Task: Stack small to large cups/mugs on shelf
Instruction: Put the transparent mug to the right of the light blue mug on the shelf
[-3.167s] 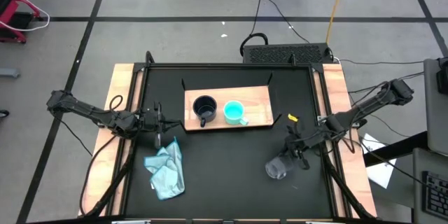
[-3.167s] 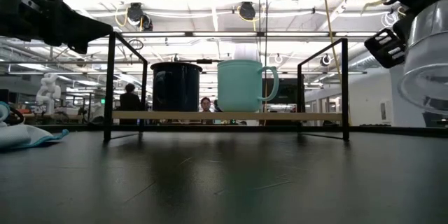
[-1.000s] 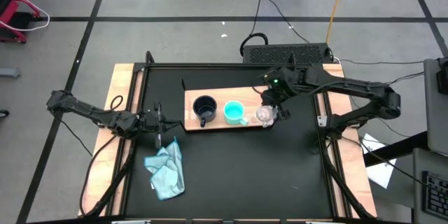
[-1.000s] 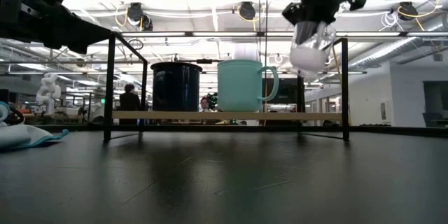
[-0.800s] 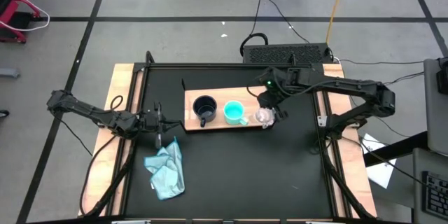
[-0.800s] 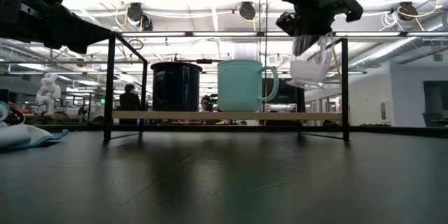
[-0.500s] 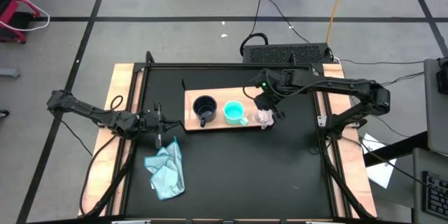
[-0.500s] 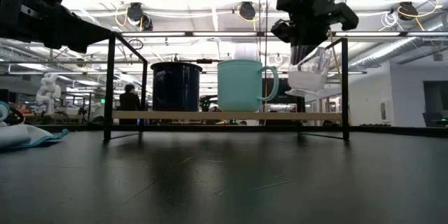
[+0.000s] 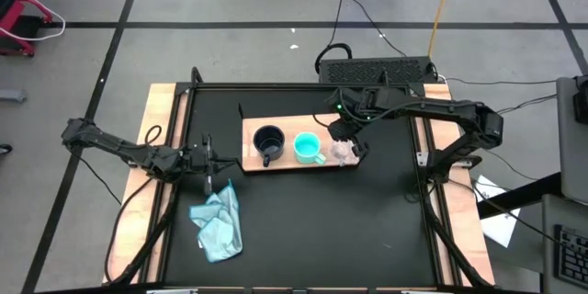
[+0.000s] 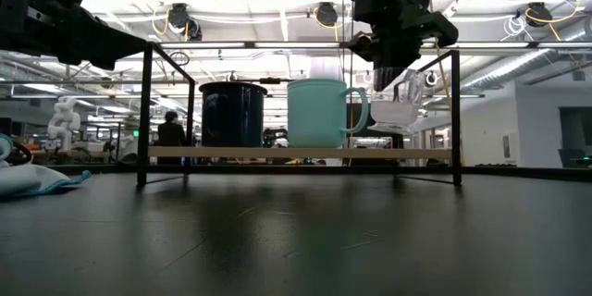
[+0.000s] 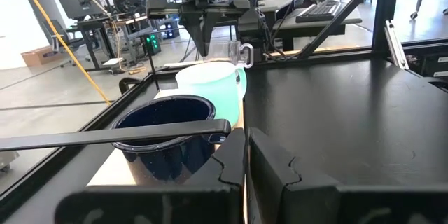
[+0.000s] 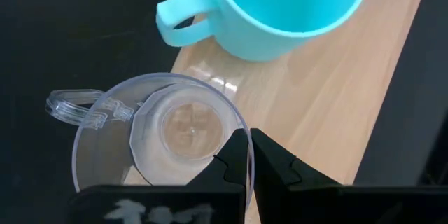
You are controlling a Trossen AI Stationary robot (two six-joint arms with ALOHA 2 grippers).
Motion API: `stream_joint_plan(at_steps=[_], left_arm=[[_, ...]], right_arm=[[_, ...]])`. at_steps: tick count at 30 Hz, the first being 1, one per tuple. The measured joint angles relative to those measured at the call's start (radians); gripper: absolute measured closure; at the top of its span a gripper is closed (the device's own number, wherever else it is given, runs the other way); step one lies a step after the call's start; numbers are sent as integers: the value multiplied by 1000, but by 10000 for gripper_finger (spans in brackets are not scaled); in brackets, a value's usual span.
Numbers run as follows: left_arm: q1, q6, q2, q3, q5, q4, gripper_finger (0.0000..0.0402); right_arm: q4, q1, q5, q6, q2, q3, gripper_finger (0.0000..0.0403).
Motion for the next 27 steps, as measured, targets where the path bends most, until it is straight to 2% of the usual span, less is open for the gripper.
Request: stream_joint_plan(at_steps=[19, 27], left_arm=[[0, -1, 0, 0, 0, -19, 378], [0, 10, 0, 0, 0, -19, 378]], right_arm=[[29, 2, -4, 116, 21, -4, 403], [42, 41, -3, 54, 21, -44, 403]])
